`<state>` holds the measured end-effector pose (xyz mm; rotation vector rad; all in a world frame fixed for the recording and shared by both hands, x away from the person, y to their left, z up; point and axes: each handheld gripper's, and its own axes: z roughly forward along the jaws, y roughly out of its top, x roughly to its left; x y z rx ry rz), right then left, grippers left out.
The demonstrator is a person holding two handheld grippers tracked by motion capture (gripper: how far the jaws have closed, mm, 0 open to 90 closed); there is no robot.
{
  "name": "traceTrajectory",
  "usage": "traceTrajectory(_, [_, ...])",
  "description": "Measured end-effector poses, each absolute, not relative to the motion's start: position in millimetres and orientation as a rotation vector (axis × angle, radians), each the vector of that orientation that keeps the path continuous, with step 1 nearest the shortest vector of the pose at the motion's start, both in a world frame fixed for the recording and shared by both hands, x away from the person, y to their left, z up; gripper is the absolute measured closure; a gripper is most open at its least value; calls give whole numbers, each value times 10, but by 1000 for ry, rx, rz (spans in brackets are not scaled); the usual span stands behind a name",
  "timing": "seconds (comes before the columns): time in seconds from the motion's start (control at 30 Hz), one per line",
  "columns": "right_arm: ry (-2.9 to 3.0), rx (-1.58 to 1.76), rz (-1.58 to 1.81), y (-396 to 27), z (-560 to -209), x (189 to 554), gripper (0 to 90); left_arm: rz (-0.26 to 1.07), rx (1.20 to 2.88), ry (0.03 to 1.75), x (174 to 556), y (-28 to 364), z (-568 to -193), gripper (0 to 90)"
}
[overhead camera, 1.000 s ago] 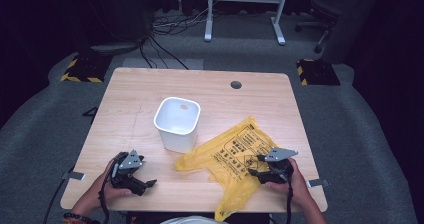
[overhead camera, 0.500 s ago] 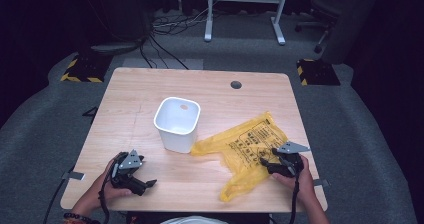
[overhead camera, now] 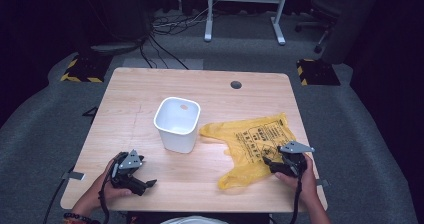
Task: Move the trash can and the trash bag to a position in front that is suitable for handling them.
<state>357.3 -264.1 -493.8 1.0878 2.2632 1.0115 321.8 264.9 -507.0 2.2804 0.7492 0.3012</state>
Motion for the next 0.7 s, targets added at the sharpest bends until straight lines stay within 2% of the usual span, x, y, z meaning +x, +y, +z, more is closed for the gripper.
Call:
traceTrajectory(0.13, [2364,847,981,-2559,-4829,3420,247,301,2280,749,3218,2649,-5070,19])
traceTrajectory(0.23, [2487,632,987,-2463,-4772,3260,264,301,2280,749,3218,2649,-5070,19])
traceTrajectory(0.4, [2631,454,938,-2298,-4858,3193,263,301,2280,749,3218,2649,-5070,20])
traceTrajectory(0.6, [2613,460,930,-2177,-4902,3294,278,301,2280,749,3219,2649,-5070,19])
traceTrajectory(0.7, [2591,526,965,-2156,-4924,3379,314,301,2280,749,3219,2649,-5071,19])
